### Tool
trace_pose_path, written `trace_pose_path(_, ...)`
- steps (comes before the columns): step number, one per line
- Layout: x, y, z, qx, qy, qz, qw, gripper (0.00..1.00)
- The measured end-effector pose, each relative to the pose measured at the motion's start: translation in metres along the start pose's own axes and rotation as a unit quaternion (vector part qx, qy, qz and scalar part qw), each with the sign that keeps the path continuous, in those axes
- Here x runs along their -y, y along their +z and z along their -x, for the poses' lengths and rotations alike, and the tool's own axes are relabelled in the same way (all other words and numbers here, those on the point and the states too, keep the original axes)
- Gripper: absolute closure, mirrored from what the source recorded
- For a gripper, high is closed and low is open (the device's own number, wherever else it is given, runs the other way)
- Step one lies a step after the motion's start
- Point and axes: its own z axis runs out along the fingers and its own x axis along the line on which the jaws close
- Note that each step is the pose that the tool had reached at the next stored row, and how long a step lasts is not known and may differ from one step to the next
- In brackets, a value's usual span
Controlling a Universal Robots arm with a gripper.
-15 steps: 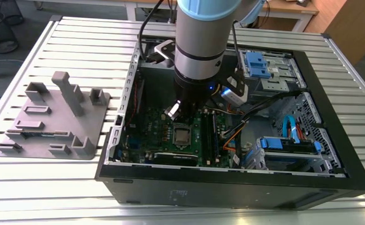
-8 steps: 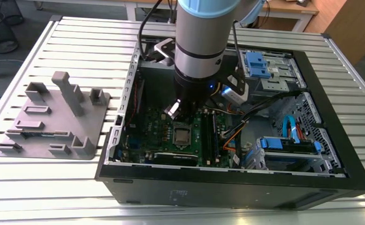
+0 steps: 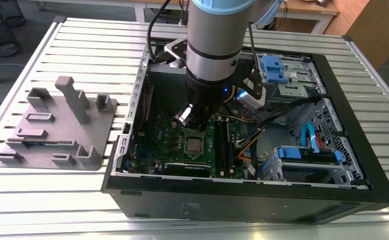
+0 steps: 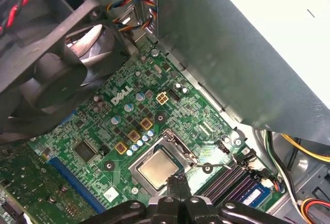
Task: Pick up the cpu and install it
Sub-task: 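Install the first cpu locking lever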
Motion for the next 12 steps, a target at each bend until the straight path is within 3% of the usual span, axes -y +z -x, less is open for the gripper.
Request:
trace_pose_path(5,-0.0008,-0.0001,0.0007,0.0002,0.000,0.0003,1.00000,0.89)
trace_pose_path(9,-0.0009,-0.0001,0.0008,0.0074,0.000,0.0078,0.99994,0.89)
trace_pose_path(12,-0.0009,-0.0001,0.0008,0.0078,0.000,0.0082,0.99994,0.89)
